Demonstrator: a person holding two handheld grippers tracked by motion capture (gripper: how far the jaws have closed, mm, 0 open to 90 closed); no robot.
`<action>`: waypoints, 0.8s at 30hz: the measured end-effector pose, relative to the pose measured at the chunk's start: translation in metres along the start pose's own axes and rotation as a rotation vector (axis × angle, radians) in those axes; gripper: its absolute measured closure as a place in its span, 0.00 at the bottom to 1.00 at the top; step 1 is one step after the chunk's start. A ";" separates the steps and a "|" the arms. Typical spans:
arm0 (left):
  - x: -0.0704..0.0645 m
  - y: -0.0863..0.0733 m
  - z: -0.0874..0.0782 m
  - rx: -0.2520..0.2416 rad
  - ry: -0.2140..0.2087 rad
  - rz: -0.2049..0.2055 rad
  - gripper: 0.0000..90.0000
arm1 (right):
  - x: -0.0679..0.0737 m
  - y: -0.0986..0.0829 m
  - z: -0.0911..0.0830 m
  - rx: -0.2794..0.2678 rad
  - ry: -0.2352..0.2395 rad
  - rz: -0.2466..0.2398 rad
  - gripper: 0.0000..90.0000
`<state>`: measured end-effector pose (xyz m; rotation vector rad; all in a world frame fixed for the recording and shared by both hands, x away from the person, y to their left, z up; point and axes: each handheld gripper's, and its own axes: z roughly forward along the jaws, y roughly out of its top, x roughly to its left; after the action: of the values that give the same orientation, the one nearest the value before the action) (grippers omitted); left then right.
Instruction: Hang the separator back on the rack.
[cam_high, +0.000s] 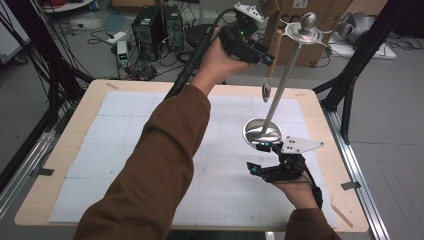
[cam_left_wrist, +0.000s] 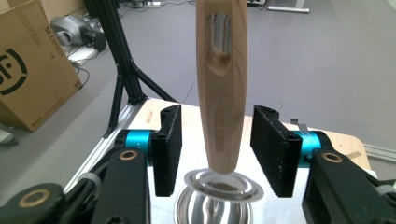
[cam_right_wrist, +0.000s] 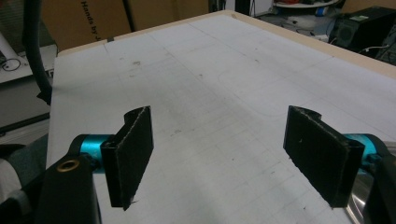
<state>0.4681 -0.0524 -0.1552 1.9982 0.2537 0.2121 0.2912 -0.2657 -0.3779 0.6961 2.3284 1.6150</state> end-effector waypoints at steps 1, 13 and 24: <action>0.000 -0.001 -0.003 -0.006 0.013 -0.002 0.57 | 0.000 0.000 0.000 0.001 0.000 0.003 0.26; 0.006 -0.027 -0.045 -0.042 0.086 -0.058 0.45 | 0.003 0.001 0.004 0.014 0.004 0.000 0.26; 0.002 -0.051 -0.066 -0.051 0.095 -0.052 0.41 | 0.003 0.001 0.007 0.018 0.006 0.000 0.26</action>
<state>0.4489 0.0266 -0.1735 1.9311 0.3571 0.2776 0.2917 -0.2578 -0.3792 0.6961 2.3499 1.6005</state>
